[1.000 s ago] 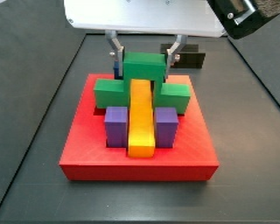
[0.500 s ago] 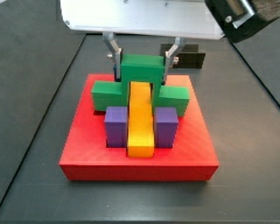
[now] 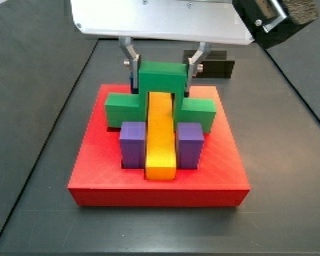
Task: Pick up the green object. Move up. Place the green object on the fixture. Regrasp the green object. Move to above the board. Insert the green object.
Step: Insert the green object.
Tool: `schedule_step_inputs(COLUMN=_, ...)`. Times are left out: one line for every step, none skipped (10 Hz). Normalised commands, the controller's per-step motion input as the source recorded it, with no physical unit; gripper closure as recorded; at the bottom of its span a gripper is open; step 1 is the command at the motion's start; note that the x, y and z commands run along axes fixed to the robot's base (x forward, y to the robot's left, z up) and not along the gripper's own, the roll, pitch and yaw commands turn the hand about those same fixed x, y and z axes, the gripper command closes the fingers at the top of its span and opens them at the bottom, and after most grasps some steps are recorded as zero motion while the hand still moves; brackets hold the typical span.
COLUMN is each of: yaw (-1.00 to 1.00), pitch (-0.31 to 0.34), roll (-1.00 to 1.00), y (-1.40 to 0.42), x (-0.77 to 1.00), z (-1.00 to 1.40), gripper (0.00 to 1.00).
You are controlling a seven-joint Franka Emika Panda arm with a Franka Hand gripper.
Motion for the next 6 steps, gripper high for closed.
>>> schedule_step_inputs(yaw=0.00, pitch=0.000, roll=-0.14, y=0.23, x=0.00, z=0.07, gripper=1.00)
schedule_step_inputs(yaw=0.00, pitch=0.000, roll=-0.12, y=0.15, x=-0.01, z=0.12, gripper=1.00)
schedule_step_inputs(yaw=0.00, pitch=0.000, roll=0.00, y=0.00, x=-0.09, z=-0.13, gripper=1.00)
schedule_step_inputs(yaw=0.09, pitch=0.000, roll=0.03, y=-0.13, x=0.00, z=-0.22, gripper=1.00)
schedule_step_inputs(yaw=0.14, pitch=0.000, roll=0.06, y=-0.19, x=0.03, z=-0.36, gripper=1.00)
schedule_step_inputs(yaw=0.07, pitch=0.000, roll=0.04, y=-0.08, x=0.04, z=-0.38, gripper=1.00)
